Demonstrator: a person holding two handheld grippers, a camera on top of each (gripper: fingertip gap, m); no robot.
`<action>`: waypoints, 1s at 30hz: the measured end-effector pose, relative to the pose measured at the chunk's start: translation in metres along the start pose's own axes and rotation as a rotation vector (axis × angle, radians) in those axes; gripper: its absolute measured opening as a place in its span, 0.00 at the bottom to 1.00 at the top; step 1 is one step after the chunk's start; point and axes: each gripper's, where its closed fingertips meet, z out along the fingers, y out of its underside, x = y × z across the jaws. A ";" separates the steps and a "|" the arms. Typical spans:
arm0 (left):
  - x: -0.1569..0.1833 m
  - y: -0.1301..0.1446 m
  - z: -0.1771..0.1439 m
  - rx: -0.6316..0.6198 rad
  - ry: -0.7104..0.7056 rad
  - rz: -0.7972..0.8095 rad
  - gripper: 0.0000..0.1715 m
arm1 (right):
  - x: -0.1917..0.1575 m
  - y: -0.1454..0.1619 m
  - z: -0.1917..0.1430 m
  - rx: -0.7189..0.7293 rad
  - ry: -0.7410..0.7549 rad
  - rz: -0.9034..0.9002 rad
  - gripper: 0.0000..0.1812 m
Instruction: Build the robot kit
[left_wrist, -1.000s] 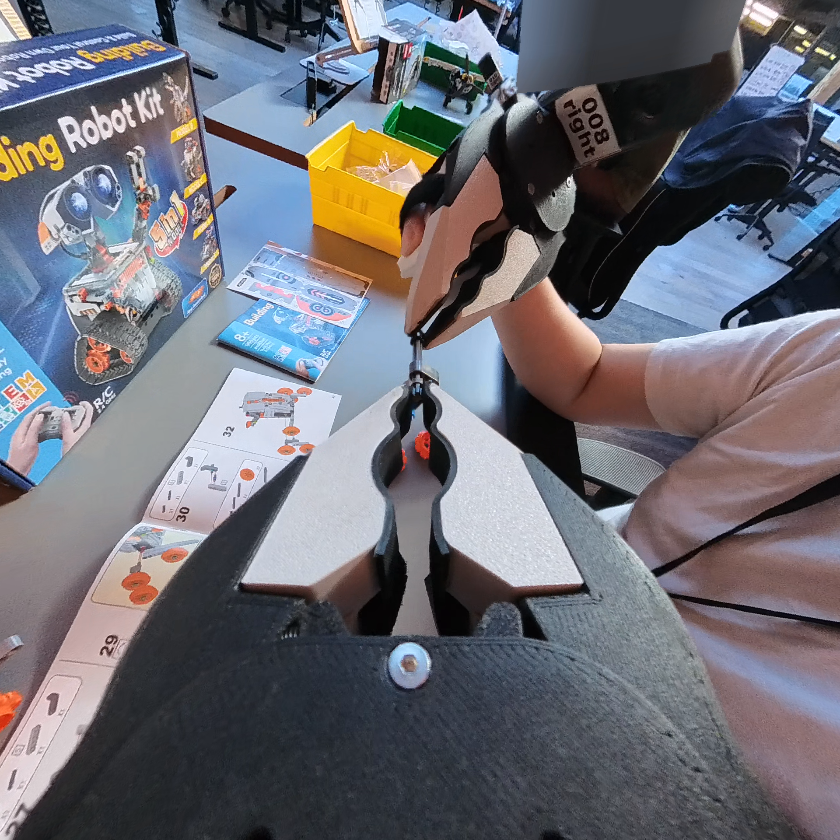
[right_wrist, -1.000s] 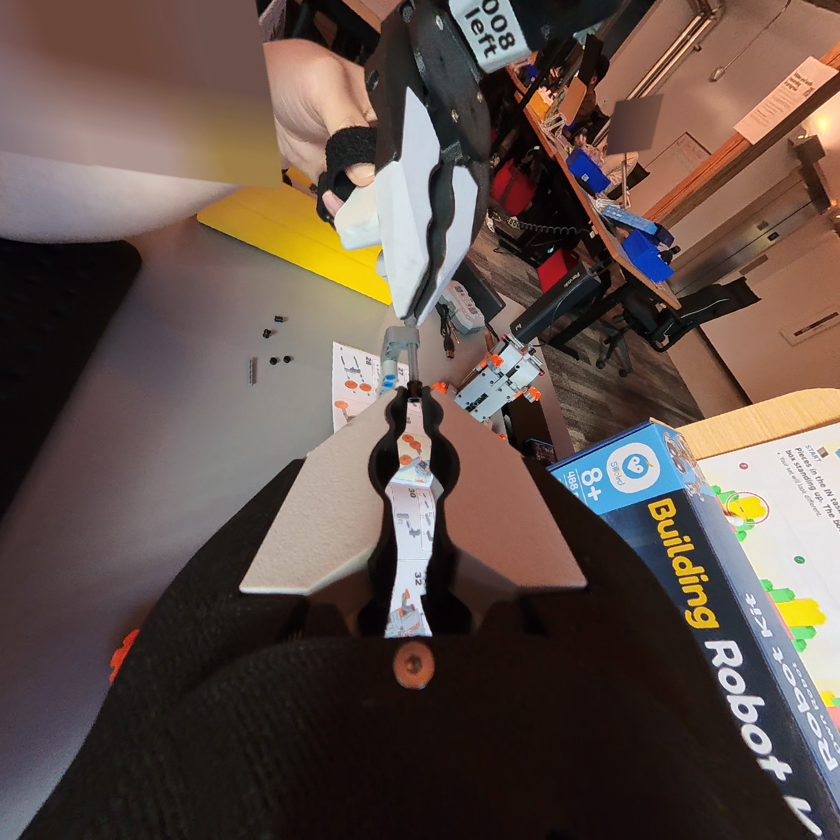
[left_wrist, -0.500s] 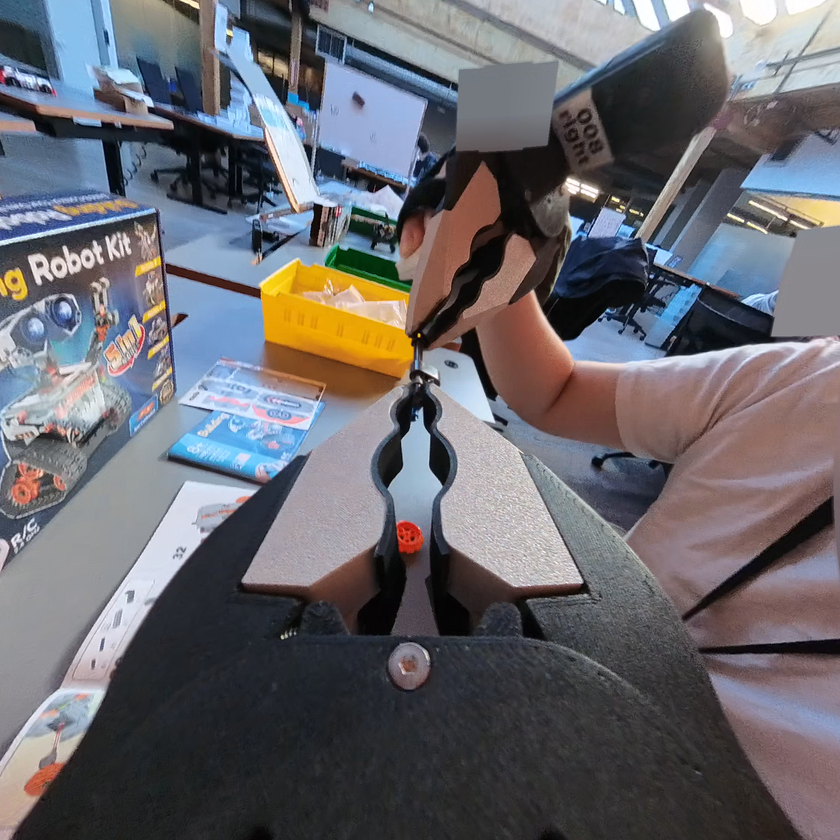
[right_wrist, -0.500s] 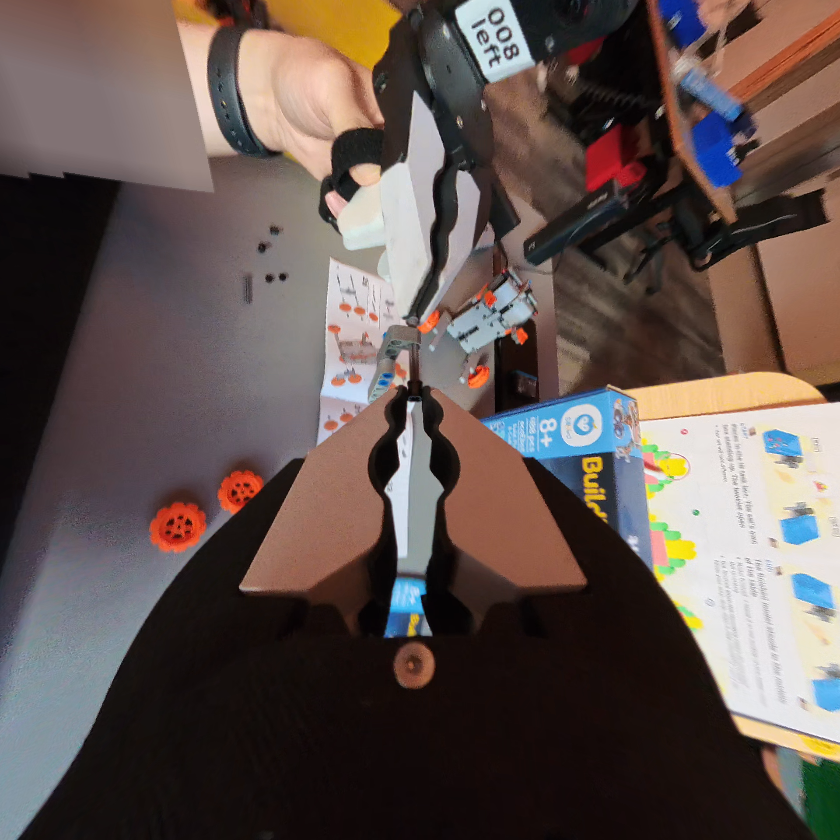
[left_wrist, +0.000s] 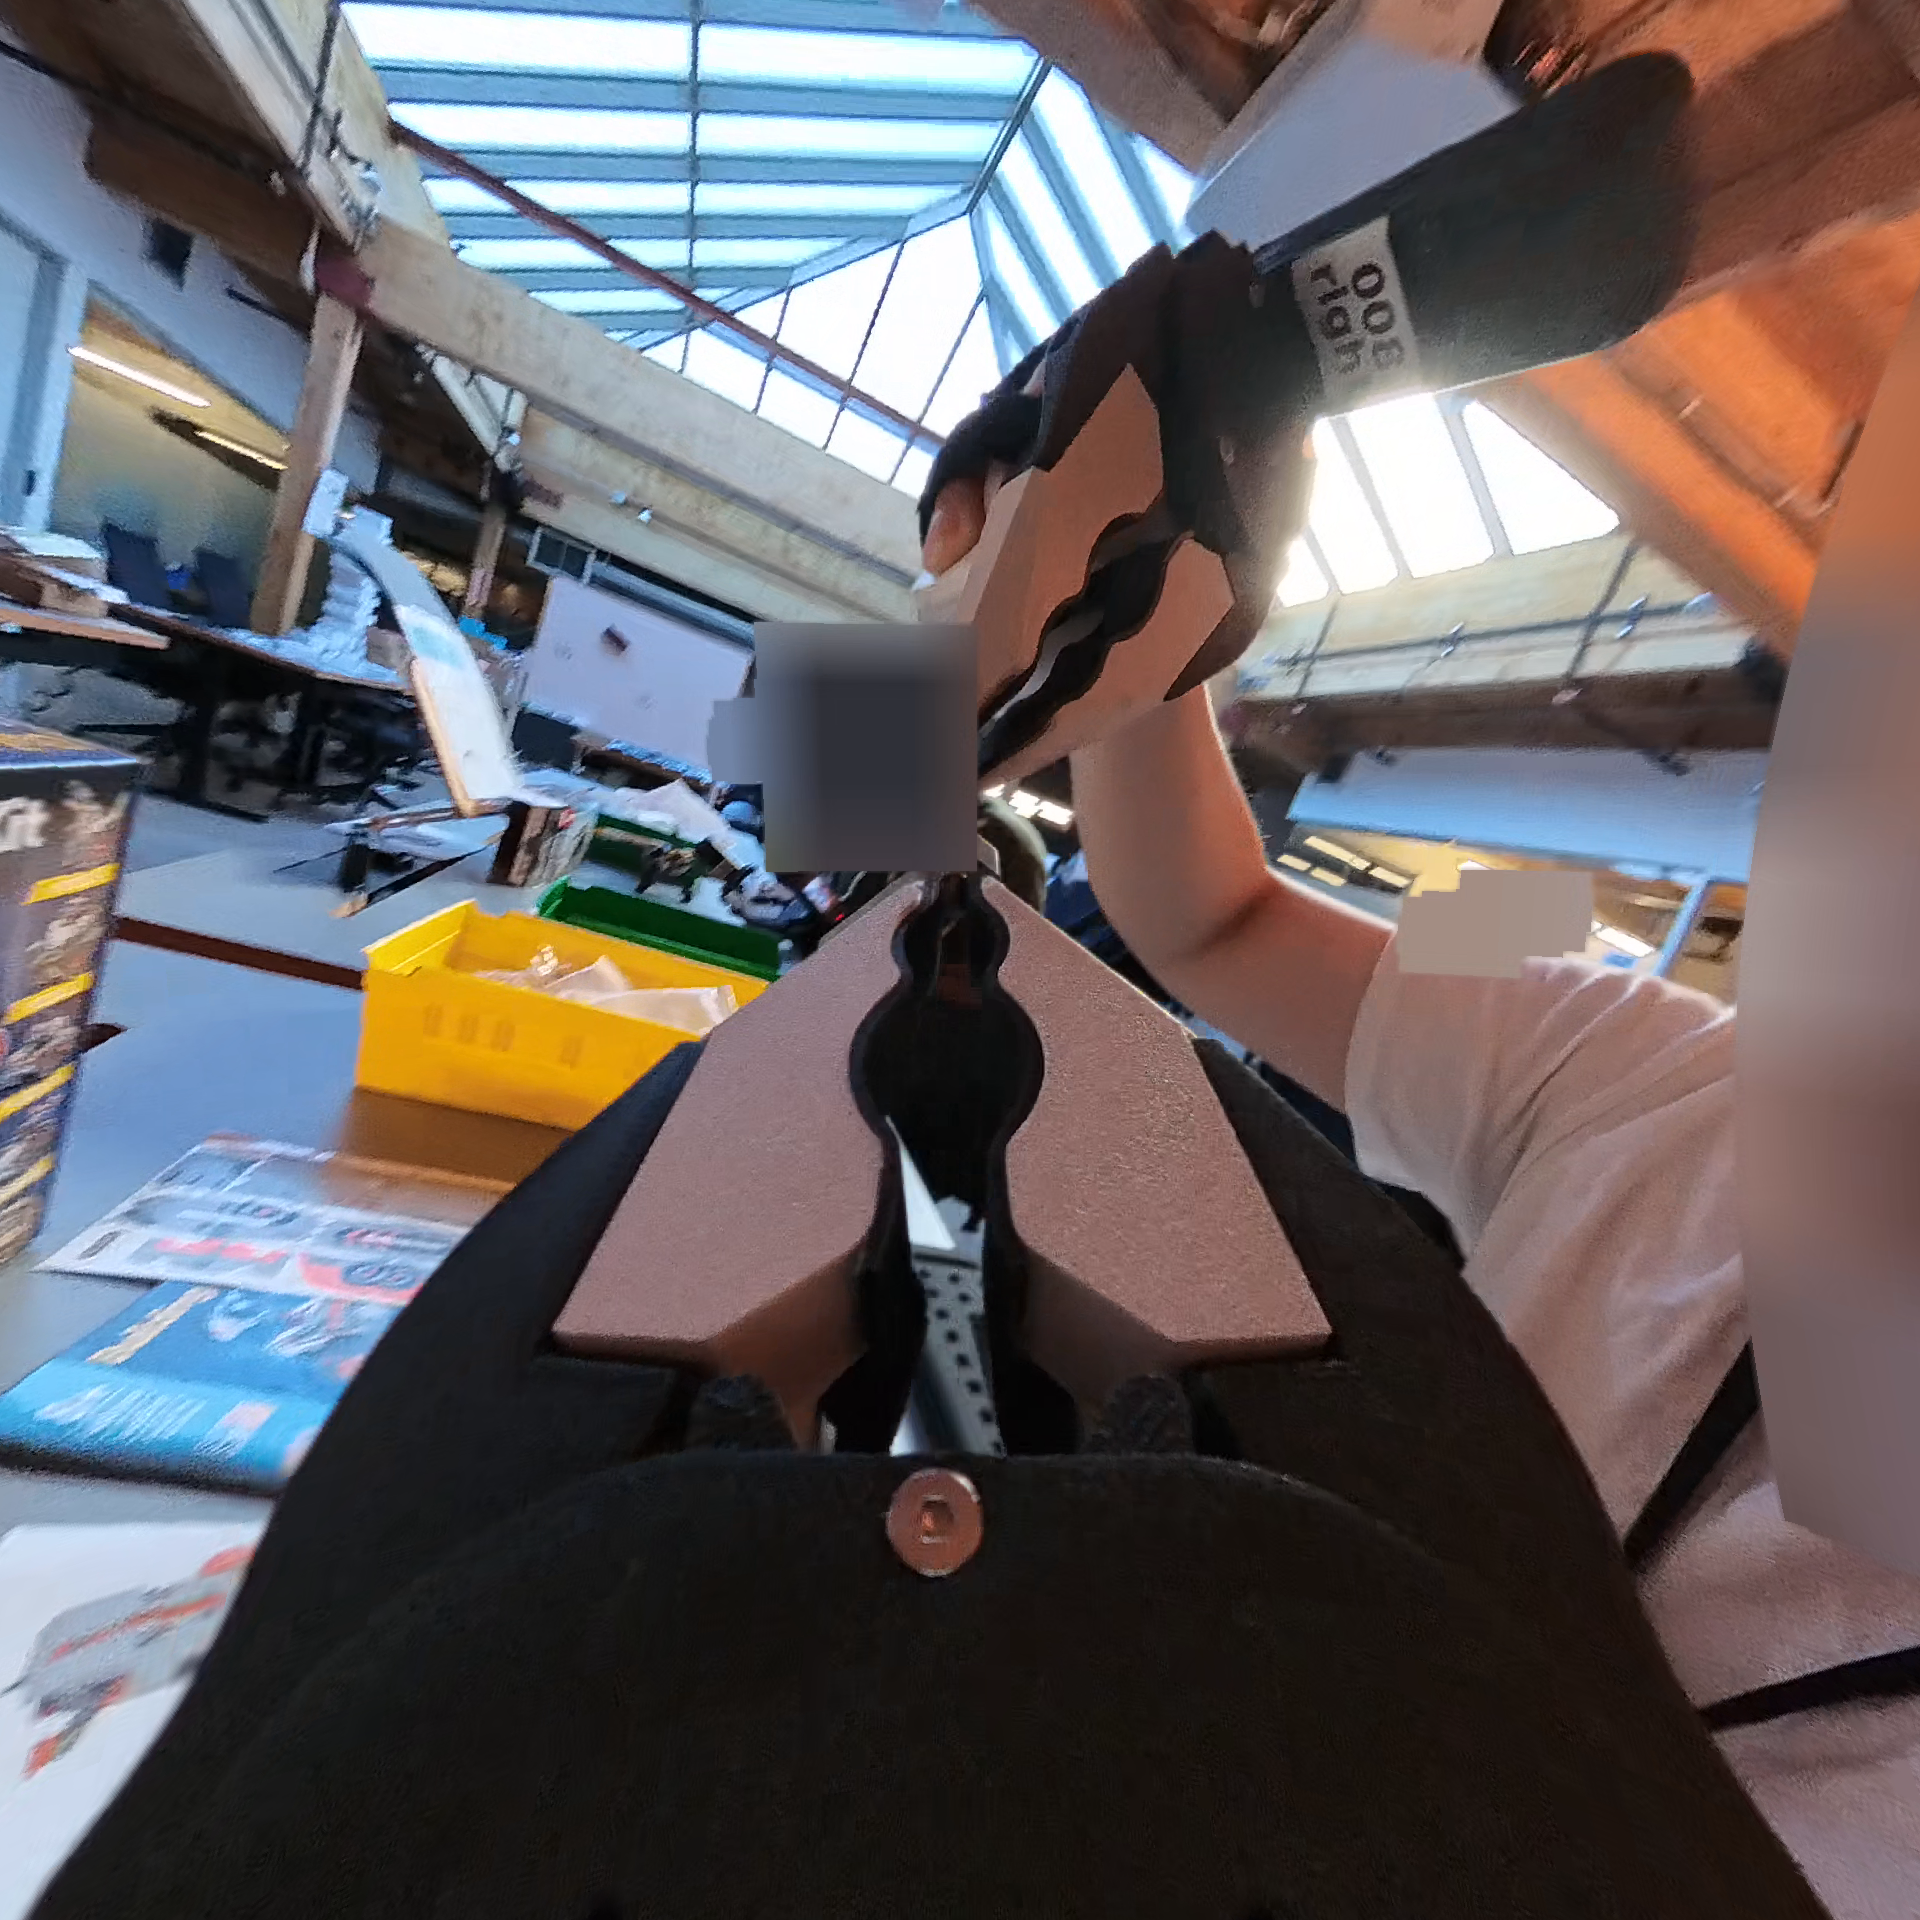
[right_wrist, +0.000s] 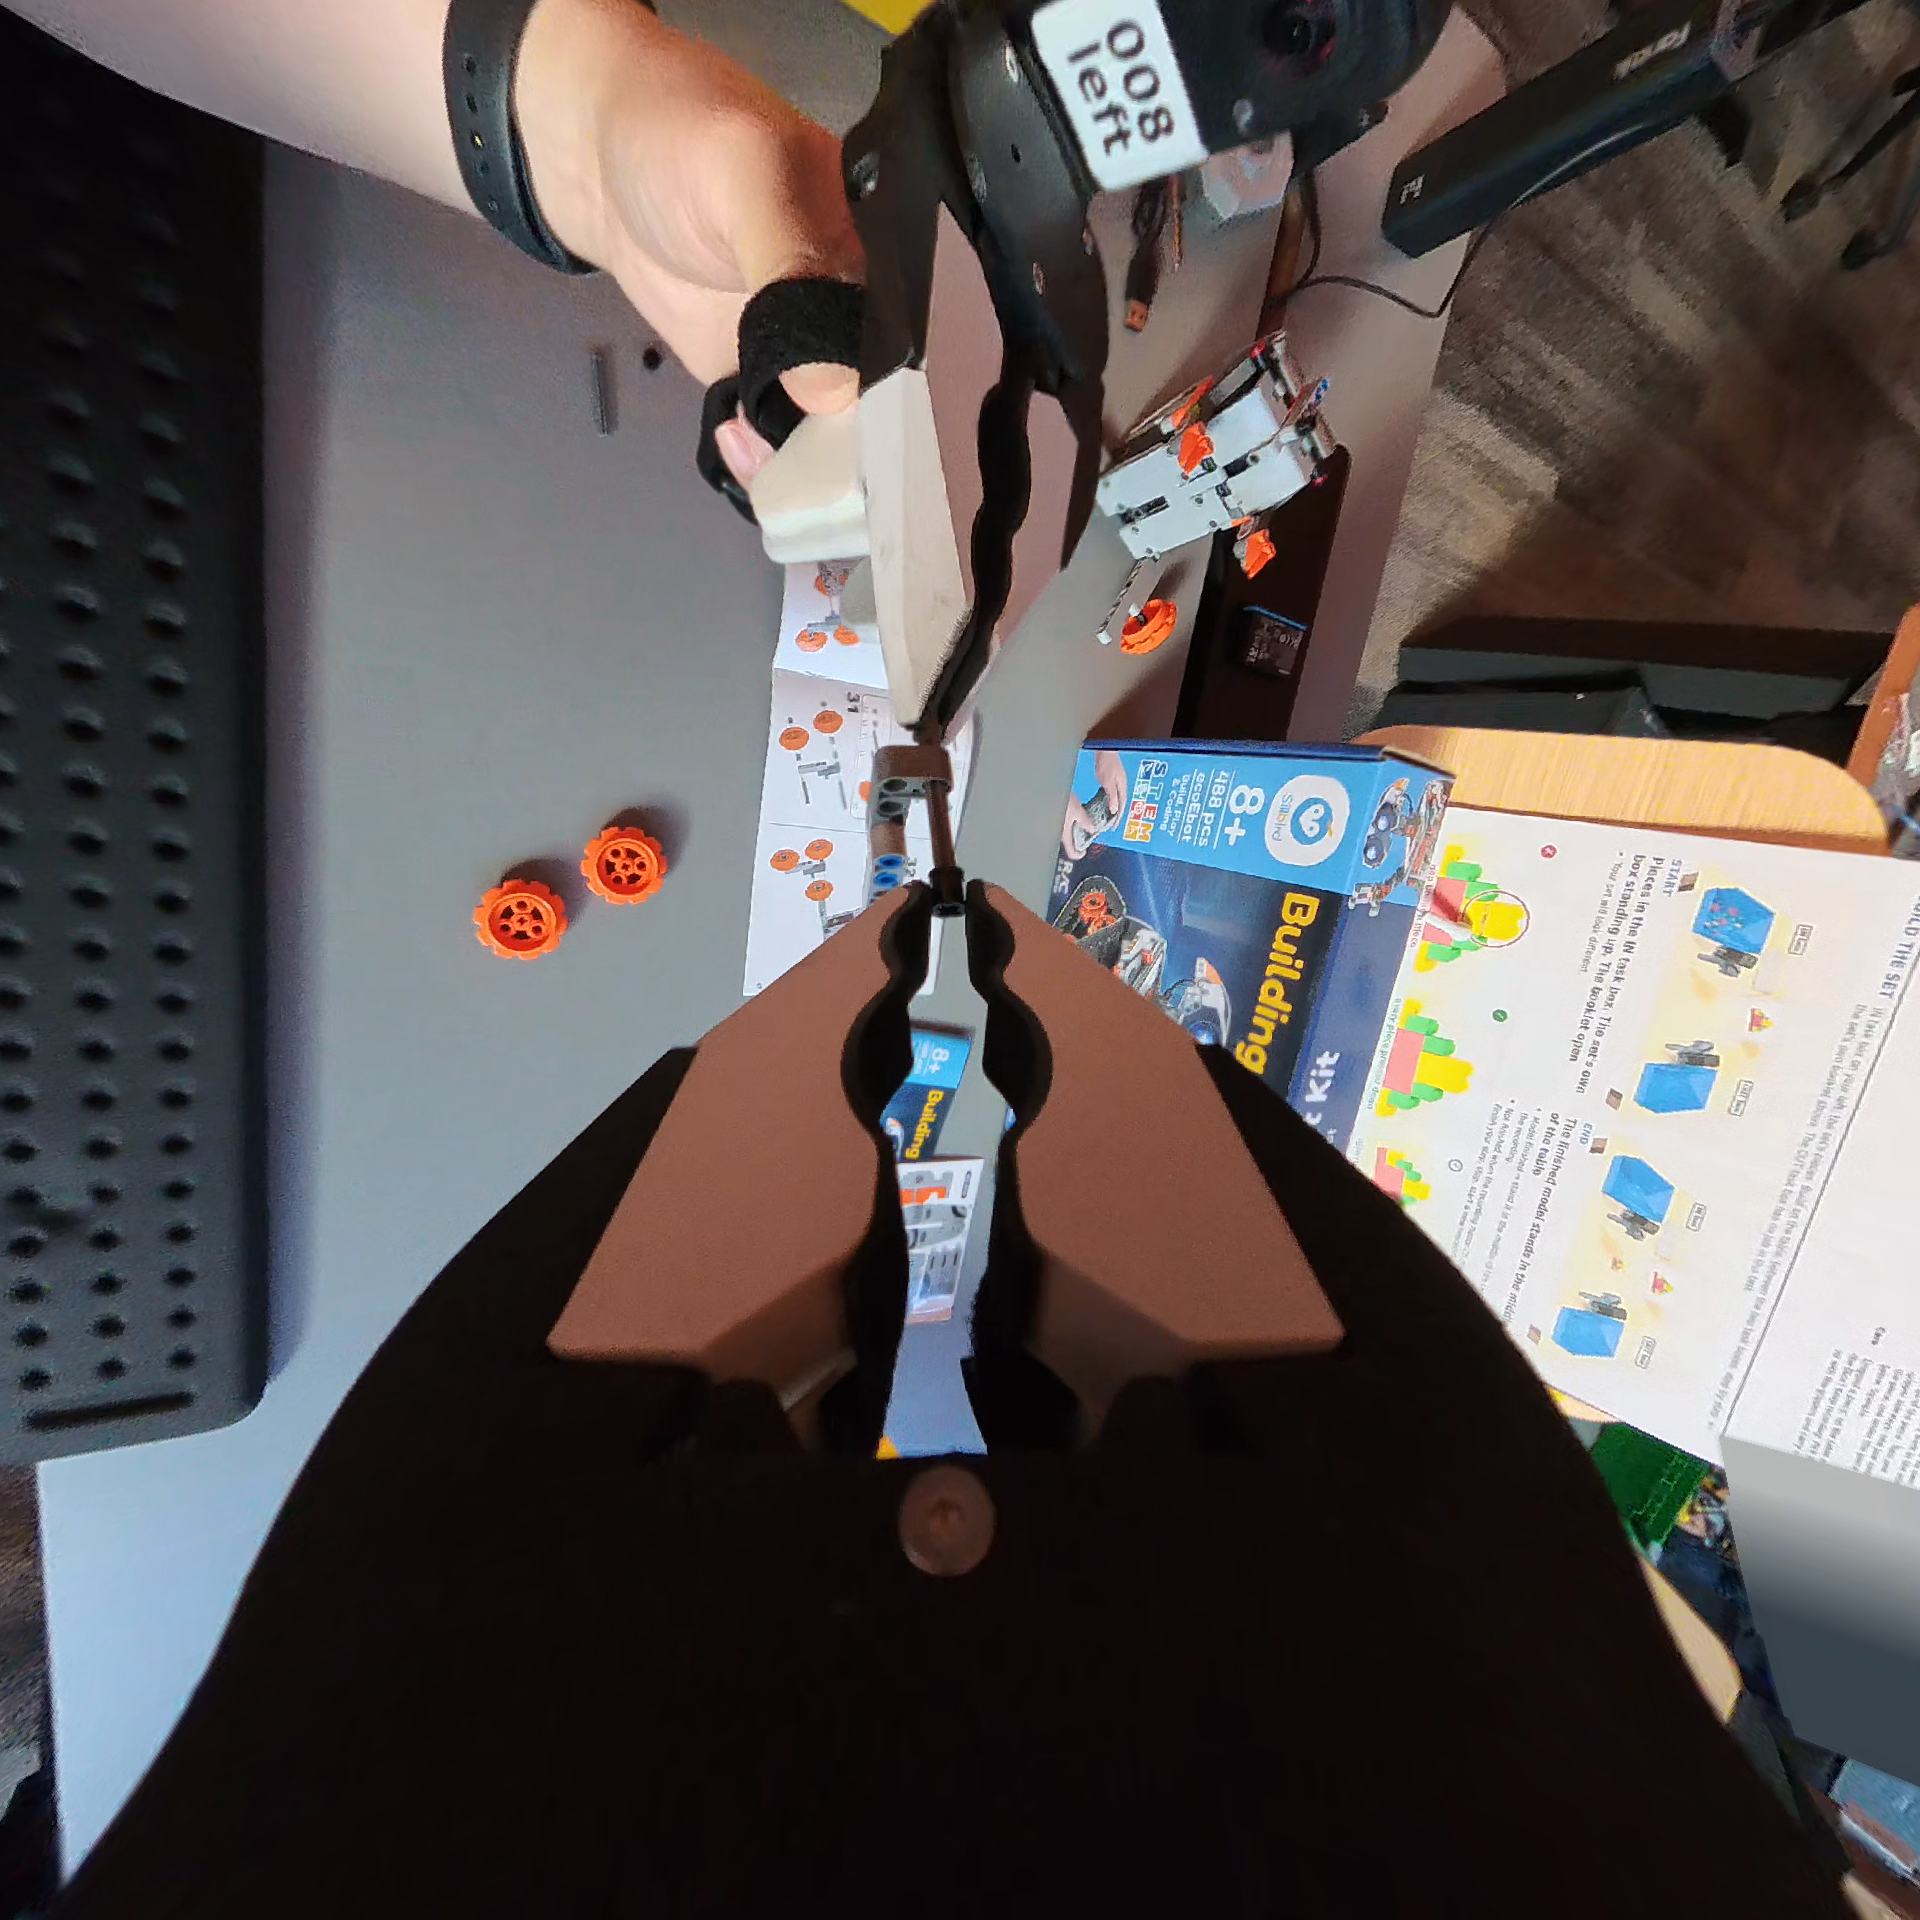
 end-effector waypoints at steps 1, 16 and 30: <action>0.001 -0.001 0.000 0.018 0.021 -0.023 0.00 | 0.001 -0.001 -0.001 -0.009 -0.010 0.006 0.03; -0.023 0.055 -0.007 -0.065 0.042 -0.346 0.00 | -0.036 0.032 0.047 0.179 -0.099 0.261 0.03; -0.024 0.207 -0.089 -0.365 -0.293 -0.579 0.01 | -0.147 0.035 0.181 0.791 -0.198 0.575 0.02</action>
